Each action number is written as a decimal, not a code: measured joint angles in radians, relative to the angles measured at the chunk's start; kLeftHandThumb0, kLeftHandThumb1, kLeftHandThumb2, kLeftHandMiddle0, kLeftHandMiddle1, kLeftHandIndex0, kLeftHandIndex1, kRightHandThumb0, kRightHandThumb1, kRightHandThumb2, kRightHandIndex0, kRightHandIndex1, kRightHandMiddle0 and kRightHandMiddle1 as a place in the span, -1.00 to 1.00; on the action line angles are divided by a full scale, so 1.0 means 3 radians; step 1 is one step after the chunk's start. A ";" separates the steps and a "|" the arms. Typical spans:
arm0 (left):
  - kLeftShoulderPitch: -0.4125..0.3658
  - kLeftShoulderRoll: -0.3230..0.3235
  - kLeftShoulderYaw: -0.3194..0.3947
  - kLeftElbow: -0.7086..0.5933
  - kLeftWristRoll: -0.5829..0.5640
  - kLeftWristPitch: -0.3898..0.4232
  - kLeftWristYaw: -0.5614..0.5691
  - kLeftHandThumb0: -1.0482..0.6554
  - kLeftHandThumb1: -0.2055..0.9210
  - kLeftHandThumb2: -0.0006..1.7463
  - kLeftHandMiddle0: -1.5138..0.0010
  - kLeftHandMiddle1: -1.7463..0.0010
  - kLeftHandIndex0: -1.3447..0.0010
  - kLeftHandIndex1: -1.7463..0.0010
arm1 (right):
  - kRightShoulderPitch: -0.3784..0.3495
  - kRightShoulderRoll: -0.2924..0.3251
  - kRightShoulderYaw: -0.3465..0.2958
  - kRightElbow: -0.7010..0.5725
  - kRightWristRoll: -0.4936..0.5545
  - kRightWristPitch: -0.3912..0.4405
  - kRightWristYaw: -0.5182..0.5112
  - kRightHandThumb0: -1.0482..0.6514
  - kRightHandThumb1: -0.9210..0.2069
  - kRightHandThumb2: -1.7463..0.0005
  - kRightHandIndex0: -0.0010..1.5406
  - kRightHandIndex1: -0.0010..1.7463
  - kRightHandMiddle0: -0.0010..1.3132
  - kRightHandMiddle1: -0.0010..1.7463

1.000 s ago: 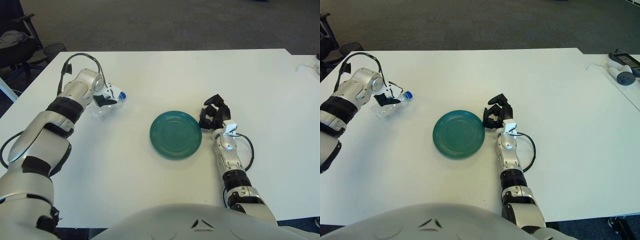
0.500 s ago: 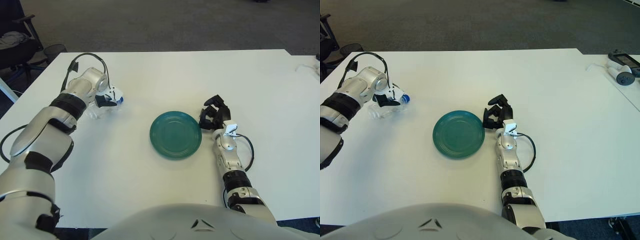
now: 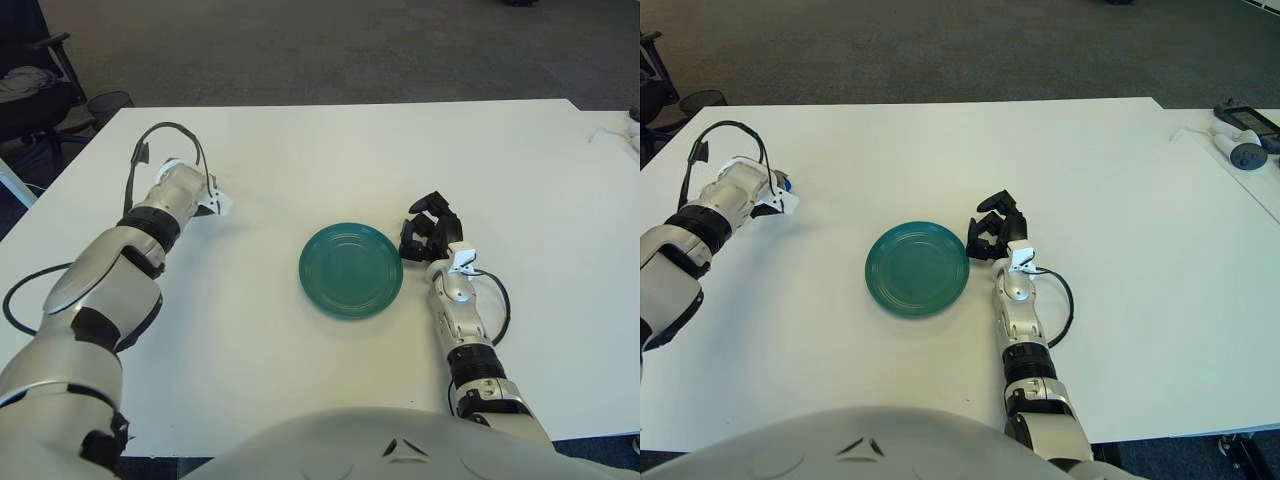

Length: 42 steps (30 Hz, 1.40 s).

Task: Put the bottle into the plate.

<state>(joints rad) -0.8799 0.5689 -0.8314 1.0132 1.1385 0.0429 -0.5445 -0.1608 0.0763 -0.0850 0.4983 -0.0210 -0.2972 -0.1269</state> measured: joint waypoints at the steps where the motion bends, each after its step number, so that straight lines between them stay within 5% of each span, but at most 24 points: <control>1: 0.0001 -0.0015 -0.0003 0.0027 0.0009 0.0032 0.0023 -1.00 1.00 0.19 0.35 -0.90 1.00 1.00 | 0.0002 0.0000 0.0001 -0.0010 0.0000 0.0009 0.0000 0.23 0.38 -0.70 0.04 0.85 -0.22 1.00; 4: 0.0020 -0.0085 -0.0015 0.0166 0.0033 0.0139 0.0181 -1.00 1.00 0.17 0.46 -0.12 1.00 1.00 | 0.0008 0.0000 0.0004 -0.0034 0.0000 0.0029 0.0000 0.23 0.38 -0.70 0.04 0.85 -0.22 1.00; 8: 0.0044 -0.0156 -0.0051 0.0303 0.0087 0.0293 0.0370 -1.00 1.00 0.17 0.55 0.63 1.00 1.00 | 0.0022 -0.0004 0.0006 -0.0065 0.0000 0.0051 0.0000 0.23 0.39 -0.70 0.04 0.85 -0.22 1.00; 14: 0.0106 -0.0216 -0.0113 0.0434 0.0171 0.0521 0.0640 -1.00 1.00 0.15 0.65 0.91 1.00 1.00 | 0.0069 -0.0017 0.0008 -0.0123 0.0000 0.0057 0.0001 0.23 0.39 -0.70 0.04 0.86 -0.22 1.00; 32: 0.0173 -0.0260 0.0003 0.0593 0.0059 0.0555 0.0997 -1.00 1.00 -0.05 0.55 0.95 0.93 0.96 | 0.0115 -0.0045 0.0007 -0.0227 0.0003 0.0180 0.0074 0.23 0.37 -0.70 0.02 0.87 -0.23 1.00; 33: 0.0171 -0.0258 0.0016 0.0596 0.0044 0.0540 0.1007 -1.00 1.00 -0.06 0.47 0.86 0.89 0.89 | 0.0115 -0.0046 0.0007 -0.0227 0.0003 0.0180 0.0076 0.23 0.37 -0.70 0.02 0.87 -0.23 1.00; 36: 0.0185 -0.0255 0.0054 0.0601 -0.0006 0.0476 0.1096 -1.00 1.00 -0.11 0.32 0.35 0.97 0.23 | 0.0116 -0.0046 0.0007 -0.0228 0.0003 0.0180 0.0077 0.23 0.37 -0.69 0.03 0.86 -0.23 1.00; 40: 0.0214 -0.0219 0.0132 0.0595 -0.0116 0.0408 0.1308 -1.00 1.00 -0.19 0.30 0.01 0.99 -0.32 | 0.0117 -0.0046 0.0007 -0.0231 0.0003 0.0180 0.0076 0.23 0.37 -0.69 0.03 0.85 -0.22 1.00; 42: 0.0239 -0.0188 0.0189 0.0580 -0.0198 0.0347 0.1479 -0.88 1.00 -0.32 0.26 -0.26 0.76 -0.72 | 0.0118 -0.0046 0.0007 -0.0233 0.0003 0.0180 0.0076 0.23 0.38 -0.69 0.03 0.85 -0.22 1.00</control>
<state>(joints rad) -0.8084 0.5123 -0.7746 1.1872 1.0792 0.1470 -0.1009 -0.1254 0.0624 -0.0830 0.4284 -0.0200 -0.2433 -0.1041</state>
